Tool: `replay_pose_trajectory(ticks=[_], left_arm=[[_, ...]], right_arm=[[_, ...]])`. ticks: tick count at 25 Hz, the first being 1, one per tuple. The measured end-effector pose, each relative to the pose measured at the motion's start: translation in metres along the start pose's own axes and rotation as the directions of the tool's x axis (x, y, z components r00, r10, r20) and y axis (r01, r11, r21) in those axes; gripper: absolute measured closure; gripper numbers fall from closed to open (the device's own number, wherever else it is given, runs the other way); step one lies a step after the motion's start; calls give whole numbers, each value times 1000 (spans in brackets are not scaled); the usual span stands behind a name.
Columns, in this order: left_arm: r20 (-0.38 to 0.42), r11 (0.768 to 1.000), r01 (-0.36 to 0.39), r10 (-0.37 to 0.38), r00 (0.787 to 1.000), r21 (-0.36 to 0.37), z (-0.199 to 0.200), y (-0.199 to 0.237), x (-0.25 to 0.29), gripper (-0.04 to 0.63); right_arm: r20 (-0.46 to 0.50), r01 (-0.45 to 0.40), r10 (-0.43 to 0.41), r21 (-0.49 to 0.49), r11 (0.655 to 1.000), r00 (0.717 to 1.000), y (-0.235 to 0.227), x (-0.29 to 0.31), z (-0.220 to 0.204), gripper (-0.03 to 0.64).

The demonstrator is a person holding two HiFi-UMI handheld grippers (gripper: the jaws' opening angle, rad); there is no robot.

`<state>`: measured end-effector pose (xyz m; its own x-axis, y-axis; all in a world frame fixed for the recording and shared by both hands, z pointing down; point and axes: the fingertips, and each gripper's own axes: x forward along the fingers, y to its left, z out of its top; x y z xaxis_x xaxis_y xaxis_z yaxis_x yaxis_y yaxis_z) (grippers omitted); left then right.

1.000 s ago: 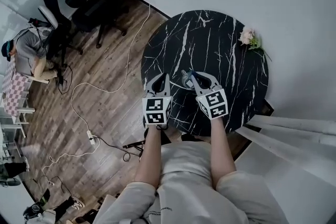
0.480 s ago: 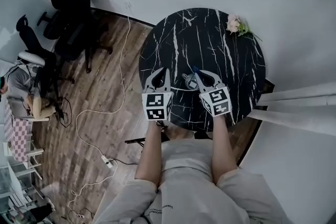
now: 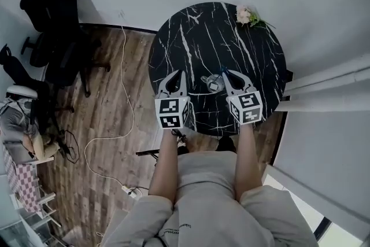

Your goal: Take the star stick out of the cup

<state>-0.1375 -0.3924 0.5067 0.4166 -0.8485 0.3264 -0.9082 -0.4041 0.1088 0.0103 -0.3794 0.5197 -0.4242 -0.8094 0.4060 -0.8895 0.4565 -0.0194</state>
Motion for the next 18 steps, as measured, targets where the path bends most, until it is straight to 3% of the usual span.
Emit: replay_pose_trajectory(ticks=[10,14,18], left_arm=[[17,985,159,-160,987,68,1,2,-22,572],[35,981,181,-184,982,75,4,5,-32,572],[57,980,178,-183,981,86,13,14,-49,572]], right_arm=[[103,229,-236,79,970,966,20,-56,24,571],[179,196,-220,142,970,959,37,-65,42,571],[186,168,-195,152,974,963,62,-62,47,572]])
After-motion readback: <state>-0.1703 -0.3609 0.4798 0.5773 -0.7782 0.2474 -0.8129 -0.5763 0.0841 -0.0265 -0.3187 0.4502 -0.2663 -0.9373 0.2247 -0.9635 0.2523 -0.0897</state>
